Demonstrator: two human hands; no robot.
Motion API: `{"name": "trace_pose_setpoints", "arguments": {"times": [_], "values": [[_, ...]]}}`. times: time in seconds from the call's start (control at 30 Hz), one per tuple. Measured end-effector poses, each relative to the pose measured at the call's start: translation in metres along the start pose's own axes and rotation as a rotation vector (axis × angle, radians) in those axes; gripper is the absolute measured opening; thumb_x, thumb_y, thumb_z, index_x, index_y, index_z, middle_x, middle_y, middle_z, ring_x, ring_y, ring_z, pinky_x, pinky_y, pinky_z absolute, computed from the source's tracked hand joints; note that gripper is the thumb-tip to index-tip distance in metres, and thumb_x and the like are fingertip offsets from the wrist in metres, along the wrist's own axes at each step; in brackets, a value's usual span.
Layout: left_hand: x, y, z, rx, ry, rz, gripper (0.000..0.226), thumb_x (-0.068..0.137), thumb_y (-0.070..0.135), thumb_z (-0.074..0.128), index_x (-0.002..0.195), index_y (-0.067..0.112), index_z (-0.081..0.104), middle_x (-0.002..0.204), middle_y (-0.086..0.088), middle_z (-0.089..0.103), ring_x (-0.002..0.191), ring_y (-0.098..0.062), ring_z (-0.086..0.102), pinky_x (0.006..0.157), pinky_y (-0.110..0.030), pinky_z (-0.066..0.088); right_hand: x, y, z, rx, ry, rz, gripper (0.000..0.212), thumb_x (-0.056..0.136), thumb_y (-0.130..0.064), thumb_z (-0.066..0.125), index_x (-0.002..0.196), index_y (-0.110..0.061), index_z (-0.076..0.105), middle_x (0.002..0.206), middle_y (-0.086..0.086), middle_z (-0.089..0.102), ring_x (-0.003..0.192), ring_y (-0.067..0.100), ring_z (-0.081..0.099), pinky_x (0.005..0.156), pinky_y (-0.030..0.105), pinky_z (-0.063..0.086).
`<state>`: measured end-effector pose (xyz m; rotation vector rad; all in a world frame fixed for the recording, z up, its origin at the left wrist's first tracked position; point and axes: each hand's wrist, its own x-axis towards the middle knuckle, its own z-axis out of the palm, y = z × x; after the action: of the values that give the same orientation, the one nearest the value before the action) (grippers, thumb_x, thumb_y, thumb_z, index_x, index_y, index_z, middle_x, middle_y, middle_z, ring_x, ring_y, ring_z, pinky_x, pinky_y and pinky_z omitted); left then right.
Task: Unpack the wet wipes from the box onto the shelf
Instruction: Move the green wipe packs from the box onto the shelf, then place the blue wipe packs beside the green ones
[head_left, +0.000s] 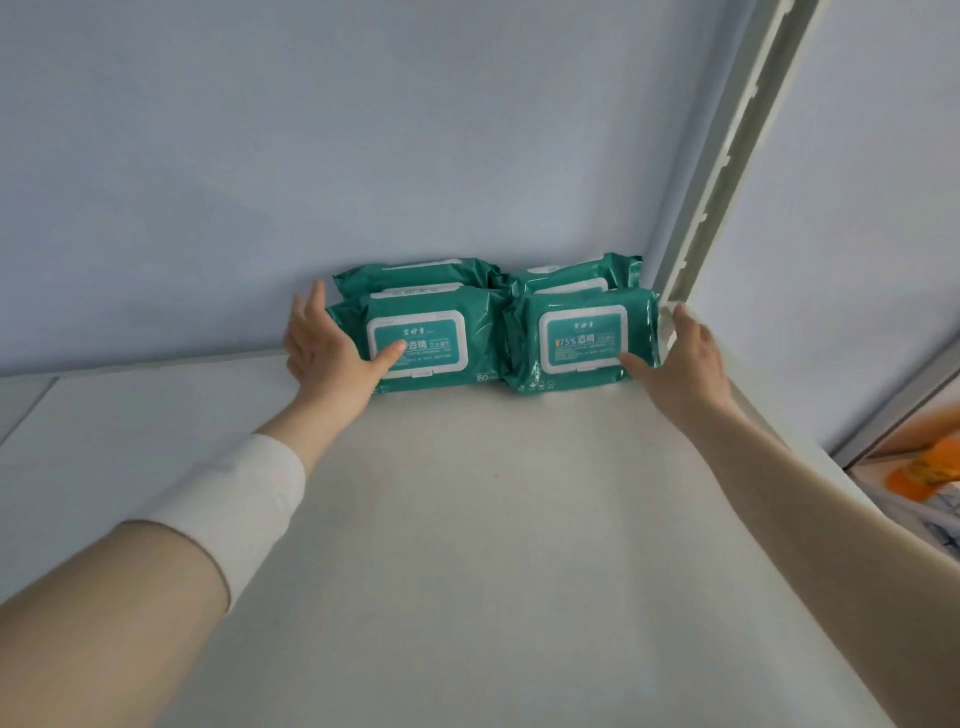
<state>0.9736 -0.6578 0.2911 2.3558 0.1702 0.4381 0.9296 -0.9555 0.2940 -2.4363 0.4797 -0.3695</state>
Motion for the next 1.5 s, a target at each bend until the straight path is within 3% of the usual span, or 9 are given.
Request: {"name": "trace_pose_setpoints", "arguments": {"times": [0.1,0.17,0.23,0.33,0.43,0.53,0.8,1.13,1.5], "values": [[-0.021,0.004,-0.019,0.259,-0.009,0.374,0.085,0.08,0.029,0.07,0.146,0.006,0.021,0.154,-0.022,0.011,0.143,-0.038,0.01,0.115,-0.043,0.008,-0.036,-0.015,-0.01,-0.235,0.0,-0.13,0.074,0.088,-0.03,0.056,0.148,-0.012,0.017,0.153,0.013,0.021,0.142,0.03,0.017,0.115,0.041,0.018],[-0.039,0.008,-0.035,0.469,-0.119,0.608,0.074,0.083,0.026,0.066,0.143,0.004,0.029,0.152,-0.024,0.017,0.143,-0.039,0.012,0.115,-0.044,0.009,-0.066,-0.023,-0.014,-0.427,-0.039,-0.201,0.071,0.09,-0.033,0.054,0.147,-0.013,0.018,0.156,0.012,0.015,0.145,0.031,0.007,0.117,0.042,0.013],[-0.063,0.016,-0.05,0.688,-0.33,0.69,0.064,0.089,0.031,0.056,0.142,0.006,0.03,0.153,-0.02,0.017,0.144,-0.034,0.006,0.116,-0.04,0.007,-0.102,-0.033,-0.02,-0.585,-0.098,-0.241,0.068,0.091,-0.037,0.052,0.147,-0.014,0.02,0.156,0.01,0.014,0.145,0.031,0.003,0.117,0.041,0.01],[-0.1,0.03,-0.065,0.847,-0.476,0.779,0.057,0.092,0.037,0.047,0.139,0.007,0.035,0.148,-0.017,0.029,0.142,-0.032,0.014,0.115,-0.039,0.011,-0.156,-0.046,-0.032,-0.698,-0.189,-0.248,0.067,0.093,-0.041,0.046,0.148,-0.014,0.019,0.155,0.01,0.017,0.145,0.03,0.008,0.117,0.04,0.012],[-0.138,0.041,-0.081,0.848,-0.559,0.821,0.05,0.093,0.039,0.046,0.133,0.011,0.042,0.137,-0.013,0.046,0.13,-0.031,0.036,0.106,-0.038,0.027,-0.208,-0.051,-0.048,-0.75,-0.254,-0.214,0.064,0.094,-0.043,0.044,0.147,-0.015,0.021,0.152,0.009,0.026,0.143,0.028,0.015,0.115,0.038,0.018],[-0.179,0.054,-0.094,0.859,-0.645,0.866,0.046,0.094,0.039,0.044,0.131,0.011,0.043,0.133,-0.012,0.049,0.123,-0.031,0.044,0.1,-0.037,0.033,-0.256,-0.043,-0.072,-0.749,-0.272,-0.16,0.059,0.093,-0.042,0.045,0.144,-0.015,0.03,0.146,0.008,0.036,0.139,0.027,0.025,0.113,0.038,0.025],[-0.318,0.107,-0.1,0.808,-0.713,0.996,0.045,0.094,0.035,0.043,0.133,0.013,0.042,0.134,-0.012,0.05,0.123,-0.03,0.045,0.097,-0.036,0.035,-0.379,0.032,-0.156,-0.749,-0.273,0.005,0.054,0.093,-0.04,0.047,0.14,-0.015,0.038,0.14,0.011,0.042,0.131,0.028,0.038,0.106,0.041,0.036],[-0.593,0.108,-0.057,0.828,-0.957,1.104,0.044,0.093,0.04,0.046,0.128,0.012,0.046,0.13,-0.013,0.054,0.119,-0.031,0.049,0.097,-0.038,0.037,-0.609,0.224,-0.245,-0.774,-0.421,0.27,0.051,0.093,-0.04,0.046,0.138,-0.017,0.04,0.136,0.009,0.045,0.128,0.027,0.041,0.102,0.041,0.04],[-0.717,0.072,0.045,0.914,-1.256,1.012,0.05,0.092,0.045,0.044,0.131,0.013,0.042,0.135,-0.013,0.05,0.125,-0.032,0.046,0.101,-0.041,0.036,-0.687,0.371,-0.223,-0.657,-0.588,0.468,0.051,0.094,-0.039,0.044,0.138,-0.016,0.04,0.139,0.007,0.044,0.133,0.025,0.036,0.107,0.037,0.034]]}}
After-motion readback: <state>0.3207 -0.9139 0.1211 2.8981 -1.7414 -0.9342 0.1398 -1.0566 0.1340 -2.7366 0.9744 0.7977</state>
